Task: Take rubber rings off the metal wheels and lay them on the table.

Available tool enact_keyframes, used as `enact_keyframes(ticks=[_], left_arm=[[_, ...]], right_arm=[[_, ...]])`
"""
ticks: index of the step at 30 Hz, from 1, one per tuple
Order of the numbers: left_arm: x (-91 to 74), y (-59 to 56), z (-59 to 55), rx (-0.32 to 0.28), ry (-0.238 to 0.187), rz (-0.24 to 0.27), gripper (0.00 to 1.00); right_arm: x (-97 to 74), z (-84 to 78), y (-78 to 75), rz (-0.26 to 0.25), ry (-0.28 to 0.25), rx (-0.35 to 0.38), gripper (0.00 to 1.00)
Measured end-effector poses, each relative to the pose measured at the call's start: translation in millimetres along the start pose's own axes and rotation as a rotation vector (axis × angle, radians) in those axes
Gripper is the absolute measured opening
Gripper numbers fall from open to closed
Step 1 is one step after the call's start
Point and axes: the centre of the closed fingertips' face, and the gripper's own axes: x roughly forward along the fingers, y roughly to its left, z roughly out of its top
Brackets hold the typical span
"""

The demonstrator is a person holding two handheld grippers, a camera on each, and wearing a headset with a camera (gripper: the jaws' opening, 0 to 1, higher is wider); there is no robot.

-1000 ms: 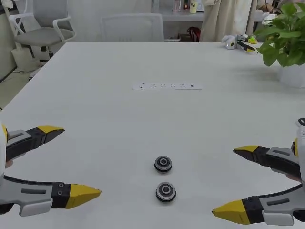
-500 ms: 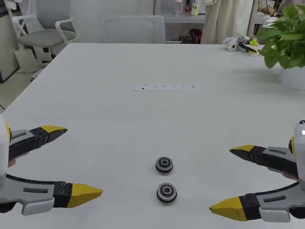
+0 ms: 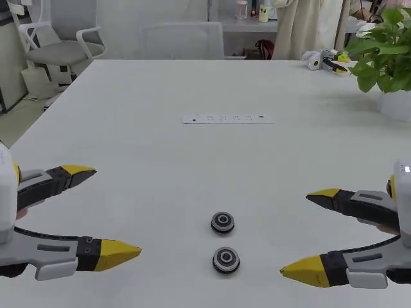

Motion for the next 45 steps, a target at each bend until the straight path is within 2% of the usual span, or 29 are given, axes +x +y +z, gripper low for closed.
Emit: enact_keyframes(ticks=[19, 45], left_arm=[[12.2, 9.5, 10.8, 0.031, -0.004, -0.018, 0.87], [38.0, 7.7, 19.5, 0.062, -0.005, -0.089, 0.82]], right_arm=[[6.9, 11.5, -5.7, 0.027, -0.005, -0.024, 0.78], [13.7, 12.4, -13.3, 0.054, -0.007, -0.044, 0.69]])
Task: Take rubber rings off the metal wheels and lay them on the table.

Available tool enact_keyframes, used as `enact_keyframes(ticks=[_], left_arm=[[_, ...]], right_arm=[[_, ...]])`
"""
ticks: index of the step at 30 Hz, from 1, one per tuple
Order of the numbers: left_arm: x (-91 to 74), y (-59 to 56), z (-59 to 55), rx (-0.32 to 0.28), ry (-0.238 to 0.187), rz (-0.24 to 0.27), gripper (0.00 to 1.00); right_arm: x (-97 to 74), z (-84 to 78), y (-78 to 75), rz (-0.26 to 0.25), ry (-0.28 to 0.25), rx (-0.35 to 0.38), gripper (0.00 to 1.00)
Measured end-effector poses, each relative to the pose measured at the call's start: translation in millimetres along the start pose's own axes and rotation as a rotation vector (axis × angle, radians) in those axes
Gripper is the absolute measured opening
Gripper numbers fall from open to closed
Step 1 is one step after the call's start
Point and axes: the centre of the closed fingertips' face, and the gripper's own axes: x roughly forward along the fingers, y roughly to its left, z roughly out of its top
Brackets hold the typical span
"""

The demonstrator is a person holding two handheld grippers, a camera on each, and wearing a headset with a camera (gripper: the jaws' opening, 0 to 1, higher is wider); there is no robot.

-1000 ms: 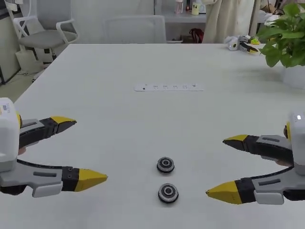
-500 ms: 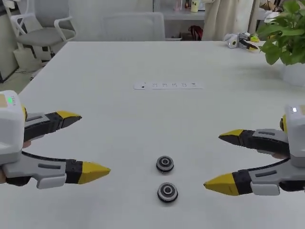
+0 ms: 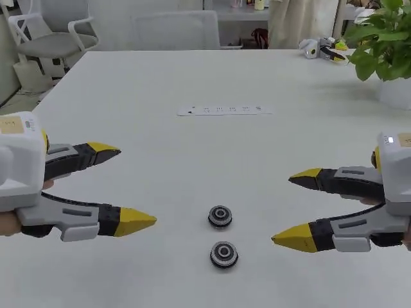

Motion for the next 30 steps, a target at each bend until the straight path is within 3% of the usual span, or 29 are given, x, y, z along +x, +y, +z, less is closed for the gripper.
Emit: enact_keyframes(ticks=[30], left_arm=[[27.4, -12.4, -7.1, 0.045, 0.026, -0.082, 0.75]], right_arm=[[12.2, -10.5, -8.1, 0.030, 0.006, -0.034, 0.59]])
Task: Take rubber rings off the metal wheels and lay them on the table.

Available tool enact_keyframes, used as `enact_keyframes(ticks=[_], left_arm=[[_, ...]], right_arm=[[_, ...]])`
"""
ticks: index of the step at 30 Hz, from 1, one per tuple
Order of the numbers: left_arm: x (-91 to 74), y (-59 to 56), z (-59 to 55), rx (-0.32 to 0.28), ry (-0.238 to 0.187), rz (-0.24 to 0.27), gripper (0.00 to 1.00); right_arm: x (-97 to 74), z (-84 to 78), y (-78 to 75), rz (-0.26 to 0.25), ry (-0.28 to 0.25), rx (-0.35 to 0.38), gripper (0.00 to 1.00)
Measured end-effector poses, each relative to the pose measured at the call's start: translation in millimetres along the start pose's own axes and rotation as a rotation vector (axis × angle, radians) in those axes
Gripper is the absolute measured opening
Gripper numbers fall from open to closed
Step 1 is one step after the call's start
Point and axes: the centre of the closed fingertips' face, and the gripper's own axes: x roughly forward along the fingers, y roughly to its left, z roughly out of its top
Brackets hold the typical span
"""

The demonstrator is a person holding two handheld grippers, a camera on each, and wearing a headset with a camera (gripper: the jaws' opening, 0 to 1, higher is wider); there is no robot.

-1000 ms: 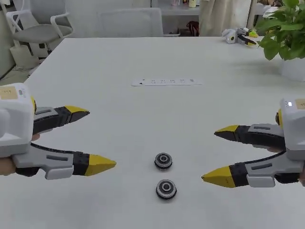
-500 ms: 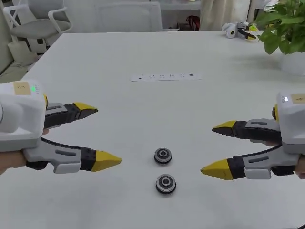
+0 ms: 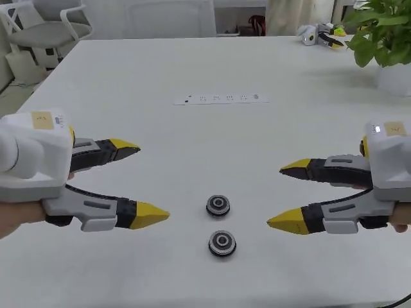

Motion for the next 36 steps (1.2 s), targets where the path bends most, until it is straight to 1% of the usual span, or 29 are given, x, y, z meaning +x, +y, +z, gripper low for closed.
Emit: enact_keyframes(ticks=[6, 14, 26, 36], left_arm=[[5.1, -2.5, -0.8, 0.003, 0.002, -0.017, 0.73], [11.5, -6.8, 0.1, 0.014, -0.007, -0.043, 0.69], [25.2, -14.3, -7.9, 0.012, 0.012, -0.084, 0.65], [35.3, -20.0, -14.4, 0.006, 0.025, -0.113, 0.63]], right_arm=[[4.5, -2.9, 1.3, 0.014, 0.007, -0.010, 0.57], [10.5, -6.3, 3.6, 0.033, 0.013, -0.015, 0.53], [22.6, -13.6, 6.5, 0.068, 0.026, -0.012, 0.50], [33.2, -23.7, 7.4, 0.096, 0.037, -0.011, 0.48]])
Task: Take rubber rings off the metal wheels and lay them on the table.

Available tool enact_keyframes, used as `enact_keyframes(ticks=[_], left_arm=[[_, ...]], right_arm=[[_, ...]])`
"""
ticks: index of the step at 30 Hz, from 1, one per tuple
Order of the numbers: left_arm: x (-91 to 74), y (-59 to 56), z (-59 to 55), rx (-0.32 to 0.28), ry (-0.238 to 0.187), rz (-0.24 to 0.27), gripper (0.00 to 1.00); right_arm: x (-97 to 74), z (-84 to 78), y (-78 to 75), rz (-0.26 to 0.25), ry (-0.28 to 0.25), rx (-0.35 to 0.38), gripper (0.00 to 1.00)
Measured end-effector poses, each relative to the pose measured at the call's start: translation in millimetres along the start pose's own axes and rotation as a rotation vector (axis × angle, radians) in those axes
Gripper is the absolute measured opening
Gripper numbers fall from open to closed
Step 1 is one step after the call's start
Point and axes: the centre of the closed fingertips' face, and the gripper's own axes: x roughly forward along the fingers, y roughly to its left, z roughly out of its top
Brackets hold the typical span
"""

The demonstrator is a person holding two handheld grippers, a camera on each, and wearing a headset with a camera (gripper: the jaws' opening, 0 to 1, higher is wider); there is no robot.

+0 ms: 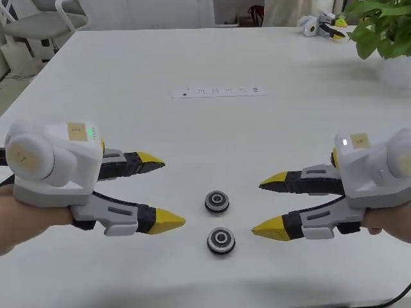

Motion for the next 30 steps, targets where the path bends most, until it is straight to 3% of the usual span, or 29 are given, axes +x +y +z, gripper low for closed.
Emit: enact_keyframes(ticks=[30], left_arm=[[37.3, -22.6, -20.8, 0.002, 0.052, -0.113, 0.56]], right_arm=[[28.3, -27.1, 7.6, 0.083, 0.048, 0.012, 0.40]])
